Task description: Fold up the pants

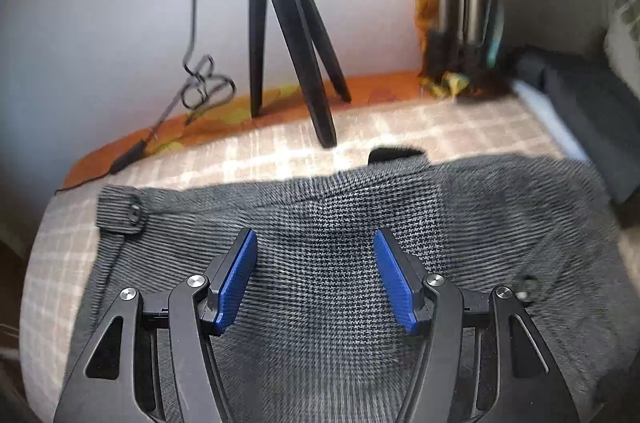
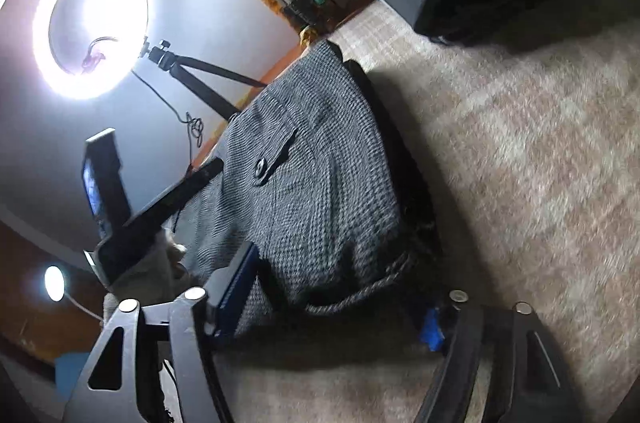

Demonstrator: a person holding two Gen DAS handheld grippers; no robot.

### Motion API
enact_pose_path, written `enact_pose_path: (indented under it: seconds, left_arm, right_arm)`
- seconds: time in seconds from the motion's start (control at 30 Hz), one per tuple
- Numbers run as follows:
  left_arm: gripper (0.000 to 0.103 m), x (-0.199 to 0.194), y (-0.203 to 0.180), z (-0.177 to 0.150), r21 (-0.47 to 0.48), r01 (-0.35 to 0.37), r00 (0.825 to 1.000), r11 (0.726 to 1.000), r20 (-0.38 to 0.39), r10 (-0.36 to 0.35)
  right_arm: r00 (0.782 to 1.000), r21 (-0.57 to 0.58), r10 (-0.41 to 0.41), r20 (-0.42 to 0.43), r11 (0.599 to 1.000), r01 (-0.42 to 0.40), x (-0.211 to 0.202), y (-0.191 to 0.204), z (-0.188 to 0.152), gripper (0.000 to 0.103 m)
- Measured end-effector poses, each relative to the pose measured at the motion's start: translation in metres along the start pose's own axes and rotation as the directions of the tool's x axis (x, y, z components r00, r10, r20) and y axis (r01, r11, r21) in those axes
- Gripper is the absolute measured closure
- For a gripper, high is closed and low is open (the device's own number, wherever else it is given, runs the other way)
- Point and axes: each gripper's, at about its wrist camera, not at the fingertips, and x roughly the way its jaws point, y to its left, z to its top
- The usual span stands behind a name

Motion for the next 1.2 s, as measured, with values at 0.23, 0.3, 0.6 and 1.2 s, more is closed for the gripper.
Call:
enact_pose_path:
  seconds: [0.23,0.3,0.6,1.2]
  left_arm:
    - [0.043,0.001,0.000,0.001,0.012,-0.008,1.000,1.000,-0.005,0.008]
    - [0.043,-0.014,0.007,0.000,0.011,-0.009,1.000,1.000,0.021,0.008]
    - [0.043,-0.051,0.000,-0.063,0.146,0.031,0.999,0.989,-0.033,-0.026]
    - [0.038,-0.104,0.055,-0.108,-0.058,0.055,0.997,0.997,-0.053,-0.058]
  right_arm:
    - [0.999,-0.024,-0.039,0.008,0.999,0.039,0.004,-0.005,0.003,0.070]
    - [0.999,-0.037,-0.043,0.009,0.998,0.043,0.003,-0.004,0.004,0.073]
    - [0.999,-0.047,-0.046,0.021,0.998,0.047,-0.002,-0.002,0.005,0.077]
    - [0.973,-0.308,-0.184,0.140,0.926,0.220,-0.024,0.075,0.007,0.083]
